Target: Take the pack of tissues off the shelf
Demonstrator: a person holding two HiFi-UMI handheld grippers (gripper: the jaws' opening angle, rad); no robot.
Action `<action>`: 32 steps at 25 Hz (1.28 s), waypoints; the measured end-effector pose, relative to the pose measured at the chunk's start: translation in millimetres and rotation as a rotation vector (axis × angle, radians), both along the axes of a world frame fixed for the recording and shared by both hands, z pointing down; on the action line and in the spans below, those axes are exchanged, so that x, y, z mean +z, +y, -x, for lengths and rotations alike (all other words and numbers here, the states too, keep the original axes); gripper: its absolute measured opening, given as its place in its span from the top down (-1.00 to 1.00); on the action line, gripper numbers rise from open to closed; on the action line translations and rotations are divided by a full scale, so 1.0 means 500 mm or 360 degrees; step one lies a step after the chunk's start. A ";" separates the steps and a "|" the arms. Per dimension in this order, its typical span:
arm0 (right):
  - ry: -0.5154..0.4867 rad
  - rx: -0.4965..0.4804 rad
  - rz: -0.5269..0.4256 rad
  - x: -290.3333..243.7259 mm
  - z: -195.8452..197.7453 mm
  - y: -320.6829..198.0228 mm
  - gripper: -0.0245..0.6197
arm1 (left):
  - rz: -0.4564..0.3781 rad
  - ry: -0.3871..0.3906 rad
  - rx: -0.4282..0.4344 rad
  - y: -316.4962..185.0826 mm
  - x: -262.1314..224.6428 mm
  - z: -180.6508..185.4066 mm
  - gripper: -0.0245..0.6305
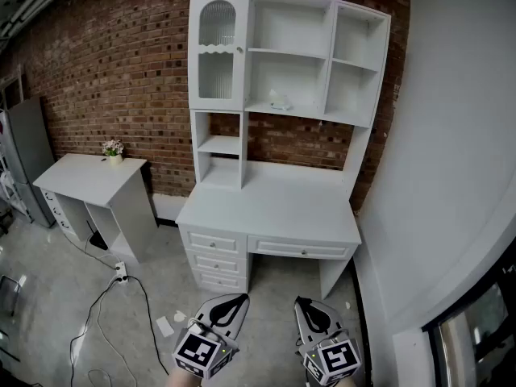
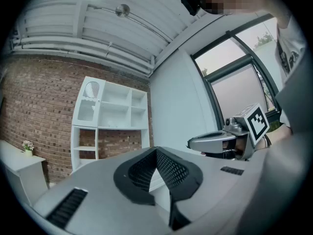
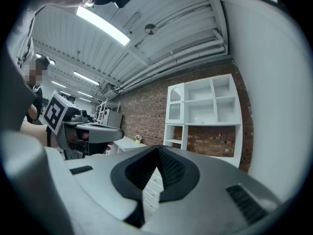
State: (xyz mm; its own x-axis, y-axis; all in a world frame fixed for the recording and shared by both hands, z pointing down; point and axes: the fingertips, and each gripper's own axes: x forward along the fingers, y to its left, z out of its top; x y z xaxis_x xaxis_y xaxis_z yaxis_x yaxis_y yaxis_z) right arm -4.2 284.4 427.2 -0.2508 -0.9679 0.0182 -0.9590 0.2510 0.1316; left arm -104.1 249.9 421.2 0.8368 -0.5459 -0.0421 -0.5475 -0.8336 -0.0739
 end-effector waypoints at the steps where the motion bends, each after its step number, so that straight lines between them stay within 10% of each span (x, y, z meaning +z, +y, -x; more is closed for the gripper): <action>1: -0.0004 0.0000 -0.0002 -0.002 0.001 -0.001 0.91 | -0.0009 0.0004 -0.0003 -0.004 0.004 0.001 0.88; 32: -0.0039 -0.0034 0.0061 0.065 -0.016 -0.191 0.90 | 0.0168 0.0006 -0.0138 -0.181 0.094 0.017 0.88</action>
State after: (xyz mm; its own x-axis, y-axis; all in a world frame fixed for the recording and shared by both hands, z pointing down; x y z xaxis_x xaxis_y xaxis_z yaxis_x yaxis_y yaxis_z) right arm 3.8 188.9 459.8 -0.2724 -0.9609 0.0488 -0.9561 0.2760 0.0981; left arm -112.4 159.3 468.2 0.7863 -0.6176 0.0163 -0.6178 -0.7862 0.0142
